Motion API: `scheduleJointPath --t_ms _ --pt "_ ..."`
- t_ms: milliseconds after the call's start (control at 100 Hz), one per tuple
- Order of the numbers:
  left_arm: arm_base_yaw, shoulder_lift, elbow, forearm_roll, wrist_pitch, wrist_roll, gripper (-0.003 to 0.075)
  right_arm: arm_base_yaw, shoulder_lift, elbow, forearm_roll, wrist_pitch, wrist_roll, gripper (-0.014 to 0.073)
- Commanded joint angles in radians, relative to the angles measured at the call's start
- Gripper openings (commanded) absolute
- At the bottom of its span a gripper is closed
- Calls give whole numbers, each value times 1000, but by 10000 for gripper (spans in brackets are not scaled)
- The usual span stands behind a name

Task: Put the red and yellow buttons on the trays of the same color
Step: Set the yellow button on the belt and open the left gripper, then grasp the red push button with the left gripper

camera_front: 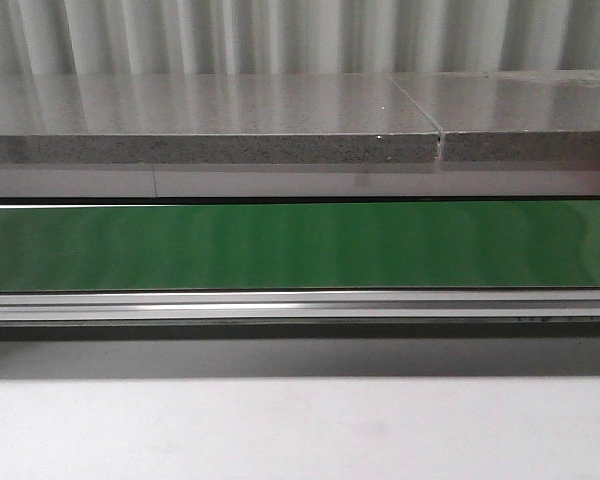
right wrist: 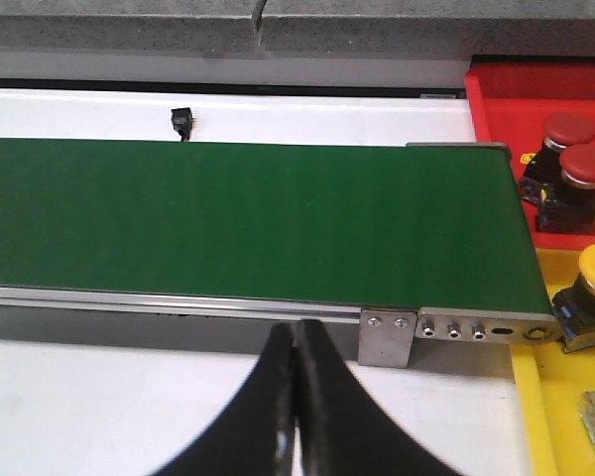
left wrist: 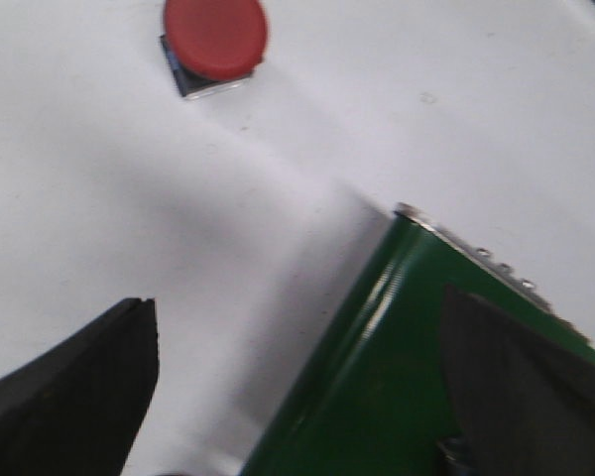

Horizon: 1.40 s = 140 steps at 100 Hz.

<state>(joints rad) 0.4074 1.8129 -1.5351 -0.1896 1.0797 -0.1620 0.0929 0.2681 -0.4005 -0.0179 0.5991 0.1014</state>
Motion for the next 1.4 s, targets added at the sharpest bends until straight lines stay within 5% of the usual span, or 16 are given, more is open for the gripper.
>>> scheduleJointPath --t_ms 0,800,1110,1390 --pt "12 -1 -58 18 -10 2 564 3 6 -24 -6 -79 -5 -67" --pt "12 306 -340 37 -133 -28 561 3 6 -24 -6 -79 -5 -67" --pt "12 306 -340 37 -127 -28 281 3 6 -24 -6 -79 -5 -67" --pt "8 294 -340 37 -133 -28 240 3 6 -24 -6 -79 -5 -67"
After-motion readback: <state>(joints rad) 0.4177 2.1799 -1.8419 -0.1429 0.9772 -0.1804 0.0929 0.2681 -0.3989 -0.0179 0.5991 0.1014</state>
